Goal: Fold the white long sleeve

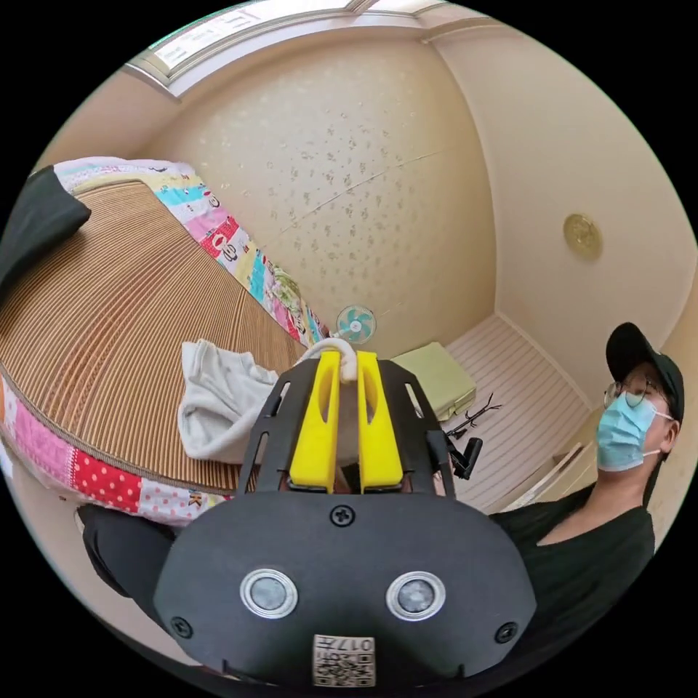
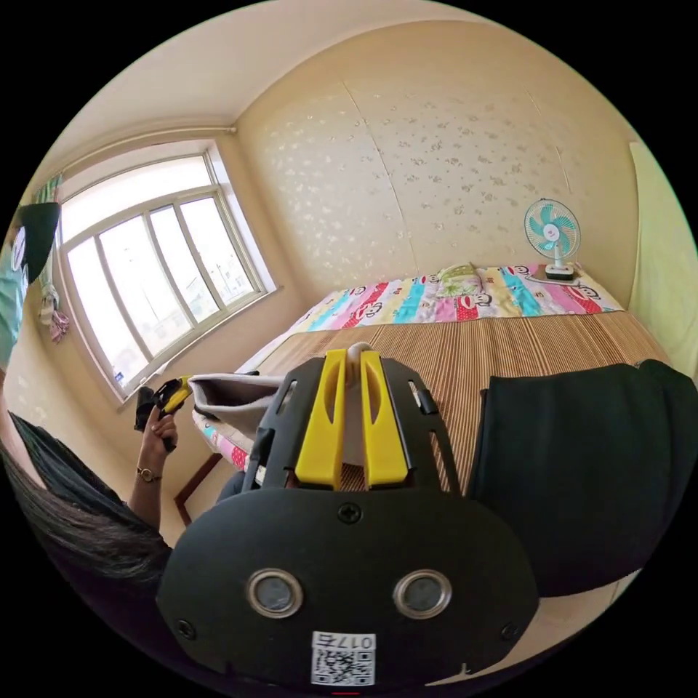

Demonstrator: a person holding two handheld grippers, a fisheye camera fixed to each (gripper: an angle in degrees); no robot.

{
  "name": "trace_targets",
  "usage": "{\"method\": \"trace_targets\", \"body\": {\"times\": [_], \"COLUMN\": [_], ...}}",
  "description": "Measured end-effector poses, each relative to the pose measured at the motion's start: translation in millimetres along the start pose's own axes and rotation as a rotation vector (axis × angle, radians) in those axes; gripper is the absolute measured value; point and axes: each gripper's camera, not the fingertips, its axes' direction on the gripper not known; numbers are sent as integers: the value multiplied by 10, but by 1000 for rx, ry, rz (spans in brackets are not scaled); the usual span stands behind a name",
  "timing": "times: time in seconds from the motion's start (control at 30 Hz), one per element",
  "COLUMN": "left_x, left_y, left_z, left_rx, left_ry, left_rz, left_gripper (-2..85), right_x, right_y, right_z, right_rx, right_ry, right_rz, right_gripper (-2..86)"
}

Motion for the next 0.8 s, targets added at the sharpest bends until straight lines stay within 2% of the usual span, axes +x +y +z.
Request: {"method": "trace_targets", "body": {"times": [0.1, 0.17, 0.23, 0.3, 0.4, 0.47, 0.53, 0.6, 0.67, 0.73, 0.8], "left_x": [-666, -935, -997, -1035, -1231, -1364, -1505, -1737, -1881, -1982, -1810], "left_y": [-599, -677, -573, -174, 602, 1107, 1469, 1637, 1559, 1400, 1103], "left_z": [782, 955, 952, 862, 676, 536, 463, 542, 674, 778, 950], "left_rx": [-89, -60, -38, -35, -8, 53, 87, 75, 40, 21, 38], "left_ry": [-85, -68, -105, -268, -389, -403, -393, -289, -260, -304, -180], "left_rz": [-145, -225, -213, -196, -272, -336, -399, -465, -470, -501, -394], "left_gripper": [66, 96, 112, 124, 148, 154, 158, 161, 138, 91, 53], "right_x": [330, 361, 73, -173, -414, -409, -90, -120, -103, -15, 70], "right_y": [-448, -604, -580, -381, 158, 549, 1114, 1196, 1034, 824, 712], "right_z": [944, 1345, 1472, 1505, 1748, 2074, 2731, 2590, 2551, 2369, 2087], "right_rx": [-84, -145, -133, -108, -140, -271, -592, -434, -486, -485, -410], "right_ry": [148, 218, 312, 361, 350, 377, 560, 558, 552, 442, 333], "right_rz": [76, 110, 30, -35, -173, -247, -201, -207, -114, 20, 92], "right_gripper": [62, 84, 101, 98, 79, 57, 28, 18, 11, 7, 5]}}
